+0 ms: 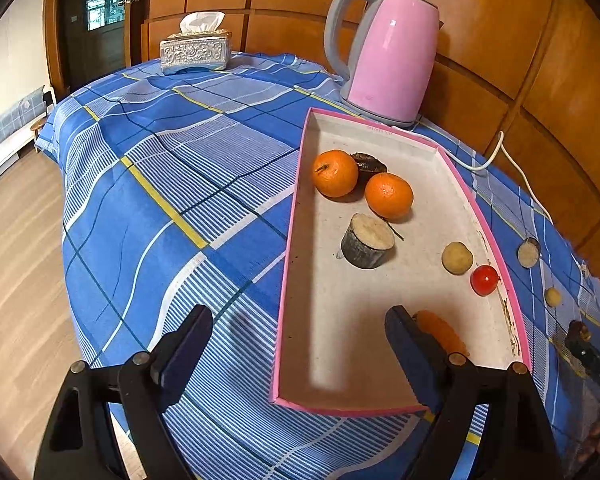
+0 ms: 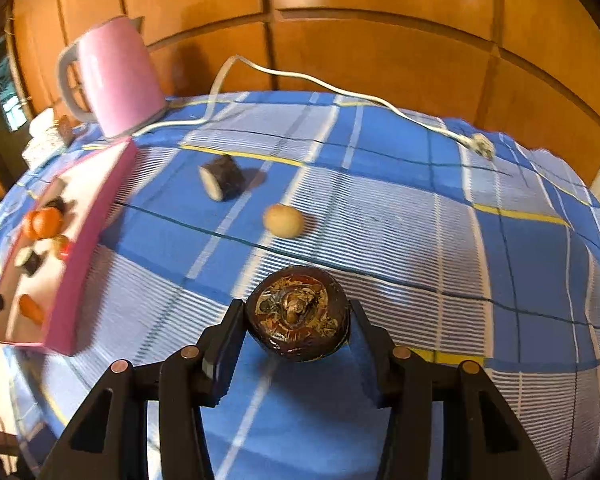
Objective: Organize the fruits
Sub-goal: 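Carry the dark round fruit with the right gripper into the tray and release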
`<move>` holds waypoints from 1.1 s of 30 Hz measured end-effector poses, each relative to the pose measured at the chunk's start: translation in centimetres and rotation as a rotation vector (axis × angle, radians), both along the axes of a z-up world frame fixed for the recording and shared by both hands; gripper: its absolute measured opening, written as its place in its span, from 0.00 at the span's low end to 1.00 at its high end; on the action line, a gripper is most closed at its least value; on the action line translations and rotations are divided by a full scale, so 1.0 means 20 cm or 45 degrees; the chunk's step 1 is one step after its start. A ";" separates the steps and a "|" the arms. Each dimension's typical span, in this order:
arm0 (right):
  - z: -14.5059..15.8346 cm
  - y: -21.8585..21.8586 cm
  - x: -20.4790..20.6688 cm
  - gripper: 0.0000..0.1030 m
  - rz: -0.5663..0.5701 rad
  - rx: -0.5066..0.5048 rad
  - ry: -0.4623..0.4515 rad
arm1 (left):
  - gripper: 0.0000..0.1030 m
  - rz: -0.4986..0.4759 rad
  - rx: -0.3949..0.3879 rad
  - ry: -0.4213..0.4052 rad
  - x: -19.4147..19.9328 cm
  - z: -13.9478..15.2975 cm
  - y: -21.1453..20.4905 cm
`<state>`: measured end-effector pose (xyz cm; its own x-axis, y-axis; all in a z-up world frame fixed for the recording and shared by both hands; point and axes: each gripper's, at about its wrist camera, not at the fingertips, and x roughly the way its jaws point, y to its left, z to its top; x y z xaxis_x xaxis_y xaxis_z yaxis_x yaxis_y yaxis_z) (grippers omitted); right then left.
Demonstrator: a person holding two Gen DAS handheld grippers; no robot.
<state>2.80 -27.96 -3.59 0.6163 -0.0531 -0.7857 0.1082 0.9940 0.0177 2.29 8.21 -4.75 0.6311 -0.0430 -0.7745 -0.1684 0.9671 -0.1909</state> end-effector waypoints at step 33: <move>0.08 0.81 0.24 0.68 0.558 0.212 0.039 | 0.86 0.015 -0.015 0.012 0.00 -0.02 0.04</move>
<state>7.68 -11.74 -1.97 0.5291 0.3357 -0.7794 -0.3185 0.9298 0.1843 2.29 8.97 -5.13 0.6241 -0.0446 -0.7800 -0.1816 0.9628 -0.2003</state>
